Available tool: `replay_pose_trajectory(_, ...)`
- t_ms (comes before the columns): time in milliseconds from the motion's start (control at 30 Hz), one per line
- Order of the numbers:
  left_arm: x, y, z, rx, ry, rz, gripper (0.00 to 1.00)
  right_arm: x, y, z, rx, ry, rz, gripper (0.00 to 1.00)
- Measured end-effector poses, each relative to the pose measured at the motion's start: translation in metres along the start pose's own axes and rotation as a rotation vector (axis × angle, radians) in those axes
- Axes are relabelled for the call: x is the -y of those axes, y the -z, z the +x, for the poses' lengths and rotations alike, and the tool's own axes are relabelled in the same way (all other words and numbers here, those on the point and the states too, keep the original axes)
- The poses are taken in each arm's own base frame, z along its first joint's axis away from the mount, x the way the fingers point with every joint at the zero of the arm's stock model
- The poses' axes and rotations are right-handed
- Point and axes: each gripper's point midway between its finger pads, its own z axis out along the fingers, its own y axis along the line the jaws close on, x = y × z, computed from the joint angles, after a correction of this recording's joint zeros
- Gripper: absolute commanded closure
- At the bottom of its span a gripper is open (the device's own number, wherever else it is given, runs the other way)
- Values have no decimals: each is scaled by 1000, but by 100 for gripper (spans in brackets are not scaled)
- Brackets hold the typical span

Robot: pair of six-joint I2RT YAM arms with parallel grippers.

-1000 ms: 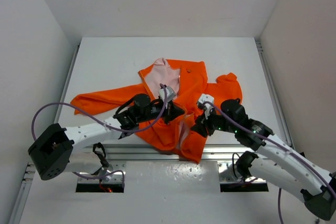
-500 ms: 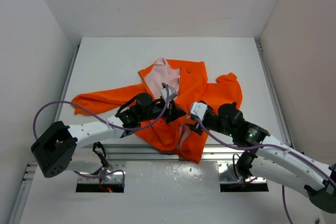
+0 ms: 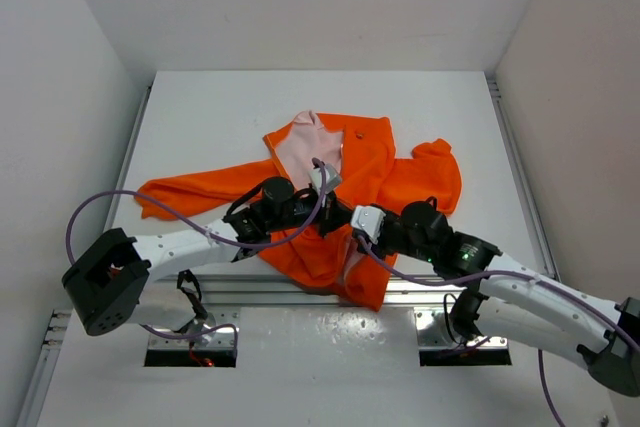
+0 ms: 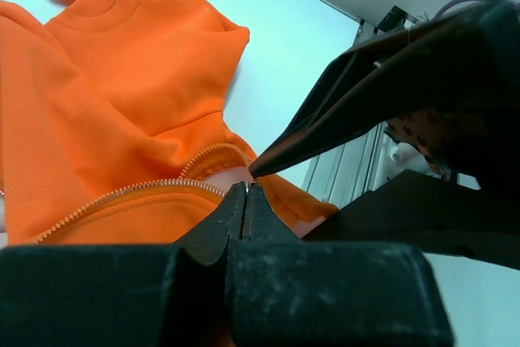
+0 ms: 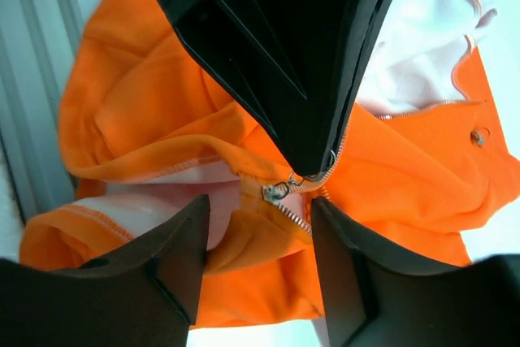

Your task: Zip up the jacket

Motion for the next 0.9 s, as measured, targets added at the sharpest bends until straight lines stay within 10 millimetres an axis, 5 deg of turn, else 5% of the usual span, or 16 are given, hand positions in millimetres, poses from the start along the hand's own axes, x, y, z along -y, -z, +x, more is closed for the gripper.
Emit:
replay_pose_trajectory(233,0,0,0,0,0,0,100,12,-3,7,-38,41,56,100)
replay_pose_trajectory(900,1,-13,10,0,37,-17,100,-9,19,6,113,198,17,100)
